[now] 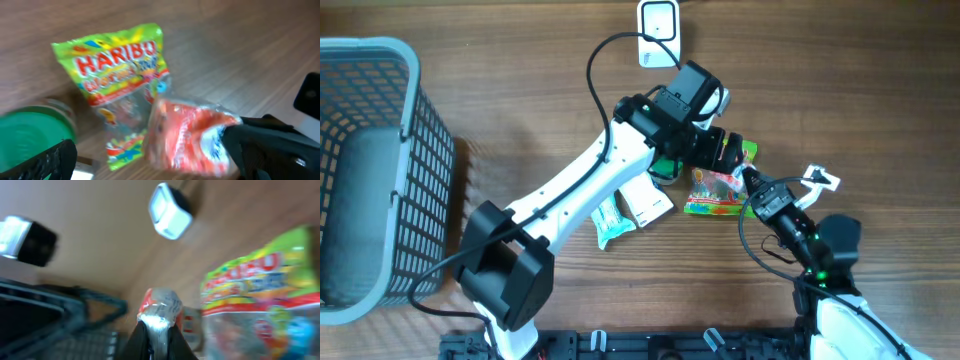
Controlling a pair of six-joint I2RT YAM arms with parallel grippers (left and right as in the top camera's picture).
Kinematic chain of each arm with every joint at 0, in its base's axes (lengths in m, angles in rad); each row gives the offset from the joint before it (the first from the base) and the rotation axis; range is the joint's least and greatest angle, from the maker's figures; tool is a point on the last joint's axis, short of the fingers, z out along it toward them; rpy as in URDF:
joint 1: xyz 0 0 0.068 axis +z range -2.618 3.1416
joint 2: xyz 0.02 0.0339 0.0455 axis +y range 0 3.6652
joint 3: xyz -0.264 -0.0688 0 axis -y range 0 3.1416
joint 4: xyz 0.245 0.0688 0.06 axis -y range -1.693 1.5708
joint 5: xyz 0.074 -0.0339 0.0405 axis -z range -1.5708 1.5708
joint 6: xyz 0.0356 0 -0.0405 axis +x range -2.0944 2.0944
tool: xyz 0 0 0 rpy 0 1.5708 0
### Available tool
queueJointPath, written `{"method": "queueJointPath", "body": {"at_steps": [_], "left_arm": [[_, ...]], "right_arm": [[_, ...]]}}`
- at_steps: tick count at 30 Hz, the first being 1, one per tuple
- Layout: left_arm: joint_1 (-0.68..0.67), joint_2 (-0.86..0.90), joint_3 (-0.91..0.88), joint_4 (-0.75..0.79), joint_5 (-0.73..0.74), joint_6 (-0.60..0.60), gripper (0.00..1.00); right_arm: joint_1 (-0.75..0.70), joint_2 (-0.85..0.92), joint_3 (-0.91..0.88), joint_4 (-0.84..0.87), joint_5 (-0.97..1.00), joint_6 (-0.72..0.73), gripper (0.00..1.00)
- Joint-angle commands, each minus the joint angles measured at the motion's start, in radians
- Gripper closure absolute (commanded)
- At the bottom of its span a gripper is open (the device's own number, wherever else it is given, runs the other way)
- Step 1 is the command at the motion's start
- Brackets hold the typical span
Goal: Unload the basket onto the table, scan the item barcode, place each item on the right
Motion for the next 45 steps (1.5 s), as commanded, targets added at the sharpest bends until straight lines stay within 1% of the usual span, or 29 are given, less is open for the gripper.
{"method": "queueJointPath", "body": {"at_steps": [1, 2, 5, 7, 9, 12, 13, 15, 17, 19, 22, 25, 27, 30, 32, 35, 37, 38, 41, 42, 45], "left_arm": [[0.098, -0.084, 0.024, 0.027, -0.058, 0.009, 0.0], [0.132, -0.113, 0.034, 0.035, -0.074, 0.01, 0.0], [0.227, -0.227, 0.043, 0.049, -0.19, 0.01, 0.0], [0.274, -0.304, 0.043, 0.045, -0.262, 0.009, 0.0], [0.326, -0.393, 0.043, 0.043, -0.308, 0.009, 0.0], [0.375, -0.468, 0.043, 0.04, -0.312, 0.009, 0.0], [0.39, -0.49, 0.043, 0.033, -0.312, 0.009, 0.0], [0.411, -0.514, 0.043, 0.018, -0.312, 0.009, 0.0], [0.424, -0.52, 0.043, -0.001, -0.312, 0.009, 0.0], [0.429, -0.519, 0.043, -0.019, -0.312, 0.009, 0.0], [0.429, -0.518, 0.043, -0.034, -0.312, 0.009, 0.0], [0.429, -0.518, 0.043, -0.035, -0.312, 0.009, 0.0], [0.429, -0.518, 0.043, -0.042, -0.312, 0.009, 0.0], [0.429, -0.518, 0.043, -0.046, -0.312, 0.009, 0.0], [0.429, -0.518, 0.043, -0.046, -0.312, 0.01, 0.0], [0.429, -0.518, 0.043, -0.046, -0.336, 0.009, 0.0], [0.429, -0.518, 0.043, -0.045, -0.372, 0.009, 0.0], [0.429, -0.518, 0.043, -0.045, -0.392, 0.009, 0.0], [0.429, -0.518, 0.043, -0.042, -0.413, 0.009, 0.0], [0.429, -0.518, 0.043, -0.041, -0.413, 0.009, 0.0], [0.429, -0.518, 0.043, -0.041, -0.414, 0.009, 0.0]], "right_arm": [[0.001, 0.004, 0.057, -0.117, 0.138, -0.144, 0.95], [0.001, 0.004, 0.064, -0.138, 0.153, -0.167, 0.95], [0.001, 0.003, 0.098, -0.165, 0.181, -0.22, 0.95], [0.001, 0.003, 0.152, -0.226, 0.22, -0.273, 0.95], [0.002, 0.003, 0.277, -0.409, 0.33, -0.386, 0.95], [0.002, 0.004, 0.425, -0.631, 0.521, -0.465, 0.95], [0.002, 0.004, 0.483, -0.702, 0.615, -0.499, 0.95], [0.002, 0.004, 0.566, -0.788, 0.801, -0.534, 0.95], [0.001, 0.005, 0.609, -0.812, 0.954, -0.566, 0.95], [0.001, 0.005, 0.624, -0.813, 1.074, -0.577, 0.95], [0.001, 0.028, 0.624, -0.807, 1.189, -0.537, 0.95], [0.001, 0.116, 0.624, -0.751, 1.302, -0.538, 0.95], [-0.009, 0.233, 0.624, -0.657, 1.387, -0.565, 0.95], [-0.034, 0.379, 0.628, -0.499, 1.391, -0.673, 0.95], [-0.053, 0.465, 0.649, -0.424, 1.411, -0.73, 0.95], [-0.113, 0.58, 0.725, -0.381, 1.434, -0.813, 0.95], [-0.161, 0.635, 0.775, -0.377, 1.434, -0.832, 0.95], [-0.187, 0.663, 0.808, -0.382, 1.422, -0.829, 0.96], [-0.193, 0.687, 0.841, -0.366, 1.366, -0.792, 0.95], [-0.196, 0.687, 0.842, -0.335, 1.33, -0.765, 0.95], [-0.21, 0.697, 0.848, -0.256, 1.31, -0.731, 0.95]]}}
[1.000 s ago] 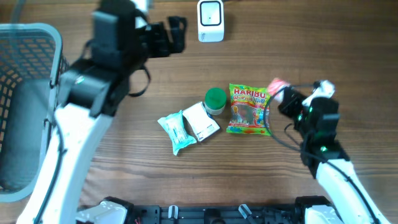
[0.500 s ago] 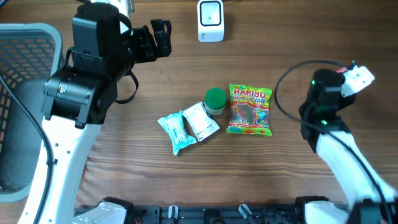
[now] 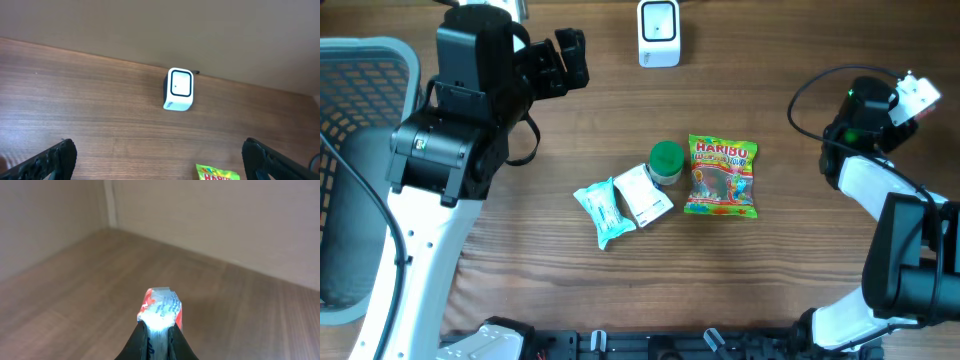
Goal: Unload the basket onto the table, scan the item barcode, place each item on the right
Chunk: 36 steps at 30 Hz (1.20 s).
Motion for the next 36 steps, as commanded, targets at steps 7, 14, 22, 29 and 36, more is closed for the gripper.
{"method": "queueJointPath", "body": {"at_steps": [7, 14, 22, 29, 36], "left_arm": [[0.006, 0.003, 0.004, 0.003, -0.096, 0.009, 0.0], [0.006, 0.003, 0.004, 0.003, -0.098, 0.009, 0.0], [0.006, 0.027, 0.004, 0.0, -0.098, 0.005, 0.0], [0.006, 0.053, 0.004, -0.001, -0.098, 0.005, 0.0], [0.006, 0.074, 0.004, -0.001, -0.098, -0.021, 0.0]], "right_arm": [[-0.038, 0.132, 0.175, 0.016, -0.006, 0.016, 0.95], [-0.06, 0.178, 0.2, 0.002, 0.031, -0.058, 0.95], [-0.06, 0.178, 0.2, -0.005, 0.063, -0.122, 0.95], [-0.064, 0.178, 0.2, 0.036, 0.112, -0.11, 0.95], [-0.082, 0.215, 0.2, -0.019, 0.224, -0.059, 0.95]]}}
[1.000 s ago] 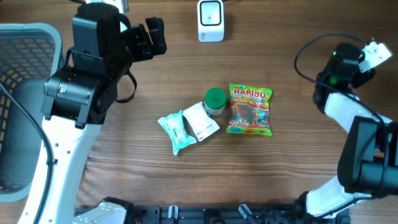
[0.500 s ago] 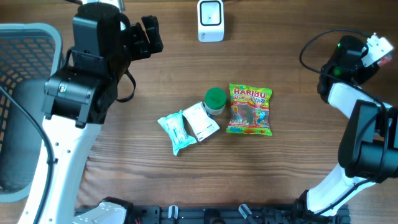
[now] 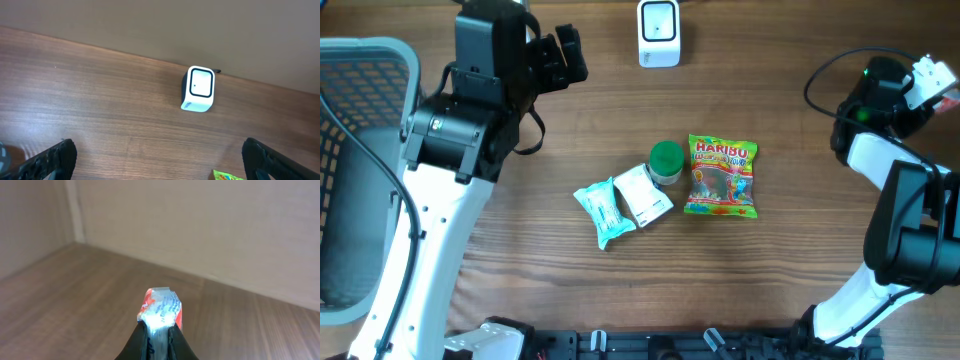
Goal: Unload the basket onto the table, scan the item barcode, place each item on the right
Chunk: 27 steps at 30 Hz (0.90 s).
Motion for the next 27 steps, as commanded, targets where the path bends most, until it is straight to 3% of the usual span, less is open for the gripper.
{"method": "queueJointPath", "body": {"at_steps": [1, 13, 19, 21, 25, 27], "left_arm": [[0.006, 0.012, 0.004, 0.0, -0.016, -0.013, 0.0], [0.006, 0.012, 0.004, -0.001, -0.017, -0.013, 0.0], [0.006, 0.012, 0.004, -0.004, -0.016, -0.013, 0.0], [0.006, 0.012, 0.004, -0.004, -0.016, -0.013, 0.0], [0.006, 0.012, 0.004, -0.006, -0.016, -0.014, 0.0], [0.006, 0.012, 0.004, -0.006, -0.016, -0.014, 0.0]], "right_arm": [[-0.028, 0.066, 0.021, -0.043, 0.101, 0.026, 0.95], [-0.068, 0.092, 0.02, -0.155, 0.096, 0.124, 0.95], [-0.101, 0.092, 0.02, -0.222, 0.002, 0.182, 0.93], [-0.105, 0.093, 0.02, -0.222, 0.003, 0.186, 0.83], [-0.125, 0.093, 0.02, -0.239, 0.017, 0.184, 0.4], [-0.127, 0.093, 0.02, -0.236, 0.053, 0.18, 0.28]]}}
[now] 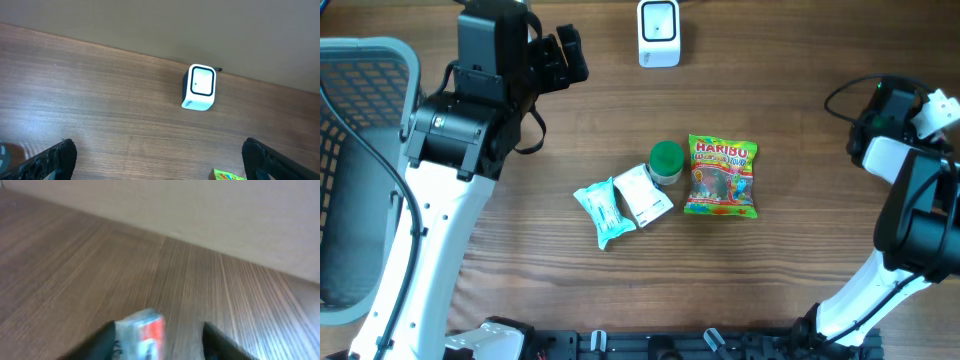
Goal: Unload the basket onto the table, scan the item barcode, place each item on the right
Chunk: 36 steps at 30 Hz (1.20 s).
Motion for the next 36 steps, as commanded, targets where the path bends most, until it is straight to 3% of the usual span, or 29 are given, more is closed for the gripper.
{"method": "queueJointPath", "body": {"at_steps": [1, 3, 7, 15, 17, 19, 21, 26, 30, 36], "left_arm": [[0.006, 0.007, 0.004, 0.0, -0.016, -0.01, 0.0], [0.006, 0.007, 0.004, 0.0, -0.016, -0.011, 0.0], [0.005, 0.005, 0.004, 0.009, -0.013, -0.037, 0.0], [0.005, -0.119, 0.004, 0.199, -0.017, -0.005, 0.0], [0.005, -0.173, 0.005, 0.241, -0.029, 0.039, 0.0], [0.005, -0.224, 0.006, 0.247, -0.115, 0.045, 0.0], [0.005, -0.275, 0.006, 0.24, -0.222, 0.045, 0.0], [0.005, -0.357, 0.006, 0.27, -0.306, 0.132, 0.0], [0.005, -0.395, 0.009, 0.312, -0.378, 0.247, 0.0], [0.005, -0.401, 0.098, 0.359, -0.383, 0.396, 0.0]], "right_arm": [[-0.01, 0.005, 0.013, 0.011, 0.064, 0.003, 0.21], [0.002, -0.003, 0.014, 0.031, 0.064, -0.075, 0.19], [0.095, -0.053, 0.014, 0.032, 0.064, -0.224, 0.0], [0.4, -0.24, 0.014, -0.05, 0.001, -0.273, 0.01], [0.464, -0.318, 0.014, -0.158, -0.115, -0.231, 0.0], [0.496, -0.403, 0.014, -0.335, -0.291, -0.08, 0.0], [0.498, -0.495, 0.014, -0.531, -0.632, 0.095, 0.0], [0.499, -0.579, 0.014, -0.7, -1.223, 0.146, 0.0], [0.5, -0.583, 0.01, -0.89, -1.403, 0.146, 0.0], [0.5, -0.583, 0.004, -1.047, -1.415, 0.145, 0.0]]}}
